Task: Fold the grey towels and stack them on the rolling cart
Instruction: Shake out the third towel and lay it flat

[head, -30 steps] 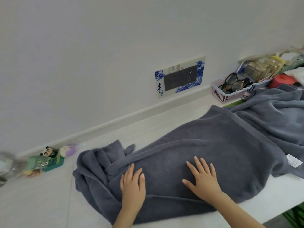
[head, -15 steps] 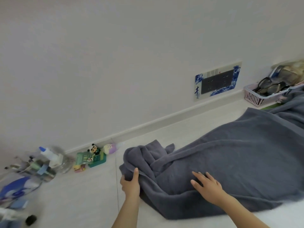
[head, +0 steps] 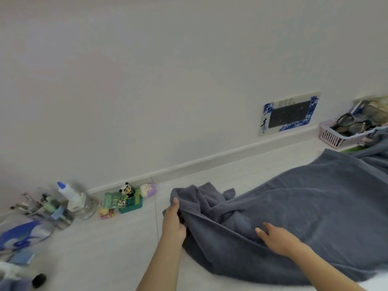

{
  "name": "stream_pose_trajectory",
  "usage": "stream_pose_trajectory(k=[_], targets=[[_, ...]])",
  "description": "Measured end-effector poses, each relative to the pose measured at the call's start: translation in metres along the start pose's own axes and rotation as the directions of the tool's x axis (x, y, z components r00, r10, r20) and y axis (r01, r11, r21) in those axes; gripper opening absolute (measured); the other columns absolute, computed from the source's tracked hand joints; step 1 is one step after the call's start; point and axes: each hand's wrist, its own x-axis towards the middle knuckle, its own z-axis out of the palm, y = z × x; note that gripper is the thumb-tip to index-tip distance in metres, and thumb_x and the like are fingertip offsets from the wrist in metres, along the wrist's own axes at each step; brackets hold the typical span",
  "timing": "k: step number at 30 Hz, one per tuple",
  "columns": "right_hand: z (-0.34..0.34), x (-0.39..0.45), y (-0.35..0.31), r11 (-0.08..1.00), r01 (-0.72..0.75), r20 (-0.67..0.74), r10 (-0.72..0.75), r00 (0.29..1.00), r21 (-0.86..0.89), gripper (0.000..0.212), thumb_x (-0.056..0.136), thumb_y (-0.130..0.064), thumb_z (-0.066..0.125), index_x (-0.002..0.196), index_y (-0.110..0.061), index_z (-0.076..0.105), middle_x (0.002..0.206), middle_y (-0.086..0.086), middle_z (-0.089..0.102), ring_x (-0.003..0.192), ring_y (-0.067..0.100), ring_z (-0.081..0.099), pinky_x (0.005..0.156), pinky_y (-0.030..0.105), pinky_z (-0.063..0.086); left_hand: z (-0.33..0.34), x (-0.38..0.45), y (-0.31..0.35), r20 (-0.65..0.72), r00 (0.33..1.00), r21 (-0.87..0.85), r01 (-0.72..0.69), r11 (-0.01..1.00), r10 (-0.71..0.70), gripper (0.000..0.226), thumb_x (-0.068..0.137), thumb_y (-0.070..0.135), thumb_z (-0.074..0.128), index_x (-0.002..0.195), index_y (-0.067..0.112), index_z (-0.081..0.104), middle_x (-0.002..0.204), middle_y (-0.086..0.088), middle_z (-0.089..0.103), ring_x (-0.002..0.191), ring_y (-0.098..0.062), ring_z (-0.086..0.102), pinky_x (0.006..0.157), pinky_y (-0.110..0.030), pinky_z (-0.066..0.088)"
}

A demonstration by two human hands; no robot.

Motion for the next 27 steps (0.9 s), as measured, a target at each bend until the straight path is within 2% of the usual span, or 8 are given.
stream_pose_trajectory(k=[3,7,10,13,16,20,23,27], targets=[[-0.014,0.014,-0.021,0.984,0.038,0.023,-0.035,0.999,-0.171,0.058,0.097,-0.055,0.023,0.134,-0.016,0.042,0.138,0.006,0.05,0.122,0.024,0.049,0.103,0.039,0.038,-0.024,-0.034,0.032,0.131,0.986,-0.258,-0.063,0.964,0.1,0.036,0.093,0.036,0.053,0.111,0.005,0.059,0.109,-0.018,0.067,0.105,-0.031,0.059,0.088,-0.042,0.048],[-0.017,0.028,-0.068,0.94,0.129,-0.033,-0.146,0.989,-0.315,0.053,0.097,-0.054,0.023,0.129,-0.019,0.047,0.13,0.003,0.057,0.114,0.021,0.054,0.095,0.036,0.044,-0.084,-0.067,0.038,0.115,0.988,-0.275,-0.07,0.959,0.105,0.054,0.095,0.049,0.041,0.112,0.003,0.063,0.102,-0.018,0.071,0.104,-0.033,0.062,0.074,-0.038,0.058],[-0.007,0.038,-0.107,0.945,0.305,-0.176,-0.323,0.93,-0.121,0.042,0.098,-0.048,0.029,0.113,-0.018,0.054,0.112,0.006,0.064,0.1,0.023,0.06,0.083,0.034,0.048,-0.125,-0.075,0.014,0.102,0.989,-0.165,0.126,0.978,-0.11,0.076,0.09,0.065,0.034,0.116,0.001,0.065,0.119,-0.022,0.064,0.113,-0.037,0.059,0.089,-0.043,0.053],[0.009,0.05,-0.132,0.902,0.432,-0.341,-0.405,0.848,0.001,0.034,0.097,-0.041,0.038,0.107,-0.014,0.056,0.106,0.01,0.06,0.099,0.027,0.057,0.086,0.039,0.046,-0.157,-0.072,-0.021,-0.107,0.989,-0.058,0.098,0.993,-0.104,0.072,0.083,0.062,0.044,0.111,0.001,0.069,0.123,-0.022,0.062,0.118,-0.032,0.057,0.105,-0.04,0.04],[0.024,0.06,-0.144,0.867,0.496,-0.255,-0.49,0.834,-0.048,0.04,0.096,-0.041,0.042,0.124,-0.015,0.053,0.124,0.008,0.056,0.113,0.027,0.05,0.096,0.038,0.042,-0.169,-0.064,-0.04,-0.351,0.936,0.164,0.106,0.981,-0.042,0.059,0.089,0.052,0.045,0.087,0.001,0.076,0.112,-0.016,0.068,0.115,-0.029,0.058,0.105,-0.038,0.039],[0.033,0.069,-0.154,0.903,0.409,-0.049,-0.418,0.907,-0.134,0.039,0.094,-0.051,0.04,0.124,-0.028,0.051,0.124,0.003,0.057,0.118,0.025,0.047,0.095,0.038,0.04,-0.139,-0.087,-0.02,-0.494,0.858,0.469,0.128,0.874,0.14,0.05,0.103,0.038,0.029,0.122,0.002,0.057,0.13,-0.016,0.056,0.121,-0.03,0.05,0.099,-0.029,0.037],[0.028,0.069,-0.162,0.936,0.329,-0.003,-0.332,0.943,-0.123,0.039,0.092,-0.053,0.044,0.121,-0.028,0.054,0.118,0.001,0.061,0.113,0.024,0.052,0.094,0.038,0.039,-0.118,-0.095,-0.01,-0.41,0.865,0.589,0.01,0.808,0.288,0.039,0.101,0.038,0.035,0.119,0.013,0.059,0.123,-0.009,0.058,0.113,-0.025,0.053,0.093,-0.028,0.037],[0.011,0.051,-0.177,0.869,0.448,-0.061,-0.469,0.881,-0.212,0.026,0.095,-0.048,0.042,0.106,-0.033,0.06,0.107,-0.003,0.065,0.109,0.02,0.052,0.089,0.035,0.035,-0.085,-0.103,0.01,-0.213,0.9,0.623,-0.175,0.762,0.38,0.022,0.101,0.034,0.036,0.091,0.036,0.056,0.096,0.016,0.057,0.099,-0.01,0.052,0.081,-0.018,0.04]])
